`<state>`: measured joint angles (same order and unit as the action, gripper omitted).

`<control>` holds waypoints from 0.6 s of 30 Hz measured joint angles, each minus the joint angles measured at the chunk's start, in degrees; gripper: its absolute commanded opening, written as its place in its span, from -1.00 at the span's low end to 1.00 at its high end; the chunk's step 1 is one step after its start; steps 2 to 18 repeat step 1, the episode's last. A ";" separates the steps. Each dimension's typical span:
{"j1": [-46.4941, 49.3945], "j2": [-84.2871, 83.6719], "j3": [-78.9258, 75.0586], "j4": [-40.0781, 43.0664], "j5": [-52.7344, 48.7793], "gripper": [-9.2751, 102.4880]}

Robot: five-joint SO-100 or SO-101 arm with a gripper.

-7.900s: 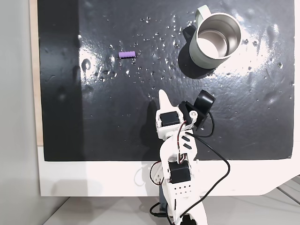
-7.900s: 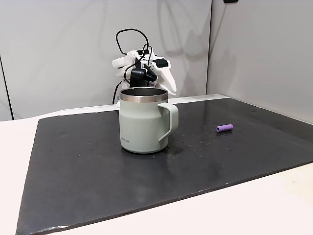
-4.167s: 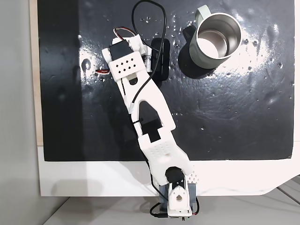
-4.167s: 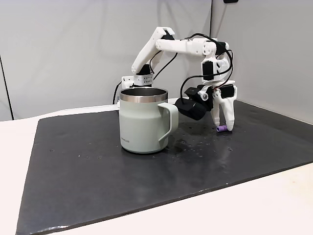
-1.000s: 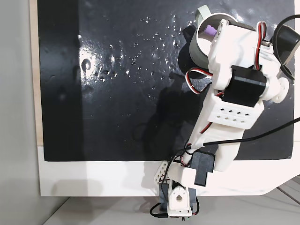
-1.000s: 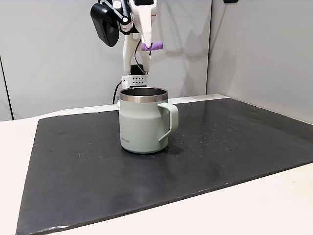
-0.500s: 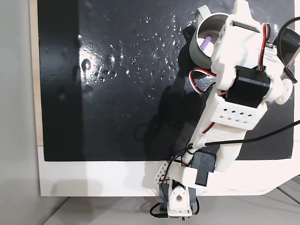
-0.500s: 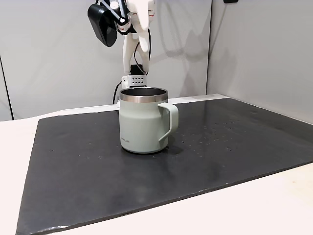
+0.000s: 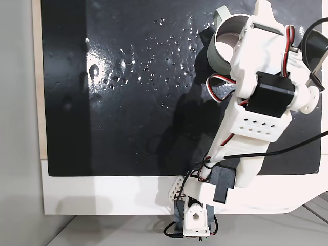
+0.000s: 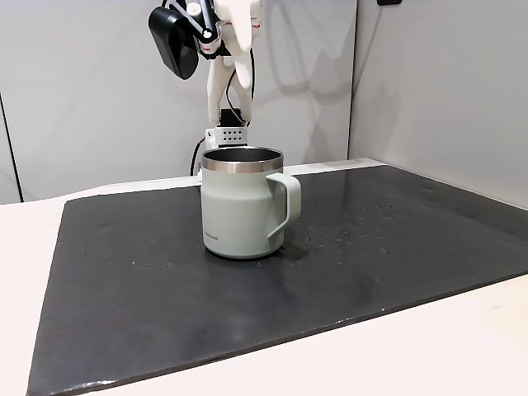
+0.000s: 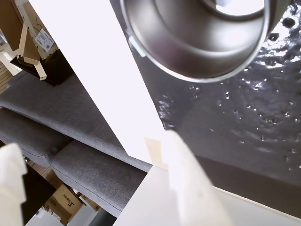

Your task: Grasp a pengrip and put it in the cup.

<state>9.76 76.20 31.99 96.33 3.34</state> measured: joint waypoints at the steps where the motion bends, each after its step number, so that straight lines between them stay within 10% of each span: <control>1: 0.00 0.00 0.00 0.00 0.00 -0.34; 18: 0.00 0.00 0.00 0.00 0.00 -0.34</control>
